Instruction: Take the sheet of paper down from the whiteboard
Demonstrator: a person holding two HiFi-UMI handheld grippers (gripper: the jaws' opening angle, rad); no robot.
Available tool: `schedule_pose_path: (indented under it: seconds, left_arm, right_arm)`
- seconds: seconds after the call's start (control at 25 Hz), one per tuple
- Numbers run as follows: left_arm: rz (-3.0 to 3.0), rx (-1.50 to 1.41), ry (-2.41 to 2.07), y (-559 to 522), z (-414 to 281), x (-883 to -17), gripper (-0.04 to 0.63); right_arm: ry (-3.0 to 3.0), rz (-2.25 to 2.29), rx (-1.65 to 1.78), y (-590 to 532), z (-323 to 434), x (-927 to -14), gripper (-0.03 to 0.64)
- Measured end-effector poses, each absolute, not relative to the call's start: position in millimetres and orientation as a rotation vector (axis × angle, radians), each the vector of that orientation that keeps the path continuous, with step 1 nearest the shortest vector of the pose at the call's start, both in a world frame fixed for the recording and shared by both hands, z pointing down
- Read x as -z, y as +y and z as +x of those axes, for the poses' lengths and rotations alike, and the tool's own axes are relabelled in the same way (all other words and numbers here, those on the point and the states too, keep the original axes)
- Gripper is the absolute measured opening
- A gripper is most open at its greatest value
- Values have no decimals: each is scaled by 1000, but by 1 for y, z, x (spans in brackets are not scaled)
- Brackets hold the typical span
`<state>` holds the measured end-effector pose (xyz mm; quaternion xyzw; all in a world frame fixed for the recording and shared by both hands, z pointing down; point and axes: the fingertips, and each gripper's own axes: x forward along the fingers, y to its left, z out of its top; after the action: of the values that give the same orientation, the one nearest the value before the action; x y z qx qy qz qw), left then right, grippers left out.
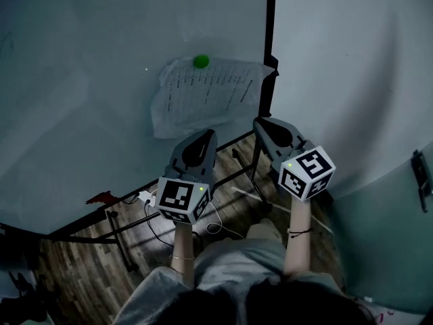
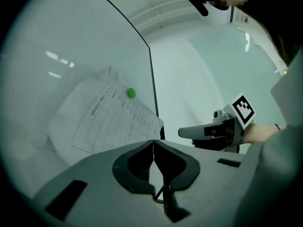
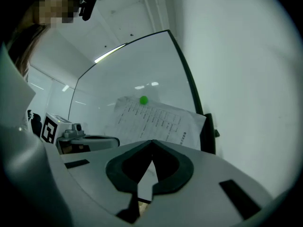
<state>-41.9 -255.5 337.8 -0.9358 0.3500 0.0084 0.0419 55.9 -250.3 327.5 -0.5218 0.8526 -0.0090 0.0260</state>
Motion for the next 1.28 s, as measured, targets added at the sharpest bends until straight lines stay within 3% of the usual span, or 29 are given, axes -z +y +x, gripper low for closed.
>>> schedule_pose_path:
  seconds: [0.76, 1.2, 1.28]
  left_arm:
    - [-2551, -94, 1428, -288, -33, -260, 9]
    - [-2417, -143, 1549, -307, -27, -227, 49]
    - [-2403, -135, 1553, -308, -26, -225, 65]
  right_arm:
    - [2815, -1383, 217, -303, 88, -344, 2]
    - [2840, -1332, 364, -325, 96, -376, 3]
    - [2844, -1321, 403, -329, 98, -383, 27]
